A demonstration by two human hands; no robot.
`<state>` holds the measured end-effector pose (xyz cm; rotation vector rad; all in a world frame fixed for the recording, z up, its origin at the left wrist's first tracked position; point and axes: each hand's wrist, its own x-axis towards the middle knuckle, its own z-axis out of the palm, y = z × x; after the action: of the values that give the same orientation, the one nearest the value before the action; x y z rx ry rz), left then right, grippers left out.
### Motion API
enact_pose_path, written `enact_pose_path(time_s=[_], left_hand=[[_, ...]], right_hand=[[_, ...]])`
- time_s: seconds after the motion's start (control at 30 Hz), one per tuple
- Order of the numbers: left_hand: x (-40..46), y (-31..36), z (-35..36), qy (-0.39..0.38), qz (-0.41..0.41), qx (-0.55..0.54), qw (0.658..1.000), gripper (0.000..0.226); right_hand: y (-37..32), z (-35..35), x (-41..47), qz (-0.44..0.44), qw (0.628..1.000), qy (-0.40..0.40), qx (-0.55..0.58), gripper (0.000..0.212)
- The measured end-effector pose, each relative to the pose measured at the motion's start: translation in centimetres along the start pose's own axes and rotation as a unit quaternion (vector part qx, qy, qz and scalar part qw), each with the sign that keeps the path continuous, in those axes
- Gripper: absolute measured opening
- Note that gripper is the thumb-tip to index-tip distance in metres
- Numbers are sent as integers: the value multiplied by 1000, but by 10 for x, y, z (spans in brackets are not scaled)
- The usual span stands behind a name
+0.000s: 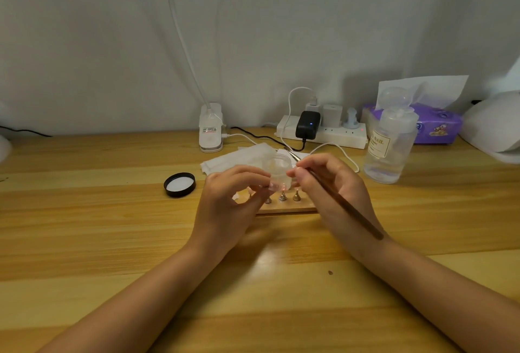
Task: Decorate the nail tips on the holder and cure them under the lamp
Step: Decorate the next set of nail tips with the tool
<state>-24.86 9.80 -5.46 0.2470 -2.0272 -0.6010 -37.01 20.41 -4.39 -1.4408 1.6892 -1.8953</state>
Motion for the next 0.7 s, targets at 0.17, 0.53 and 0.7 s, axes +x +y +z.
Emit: enact_pose_path(time_s=[0.17,0.53,0.7], left_hand=[[1,-2,0,11,-3,-54,998,21],[1,-4,-1,7,-25,-82,996,21],[1,-4,-1,17,-41,-85,995,20]], right_hand=[[-2,-13,9,27,999,31,-14,14],[-6,-21,35,59,997,25,-52,30],[-9,-16,66,40,988,-26,-145,24]])
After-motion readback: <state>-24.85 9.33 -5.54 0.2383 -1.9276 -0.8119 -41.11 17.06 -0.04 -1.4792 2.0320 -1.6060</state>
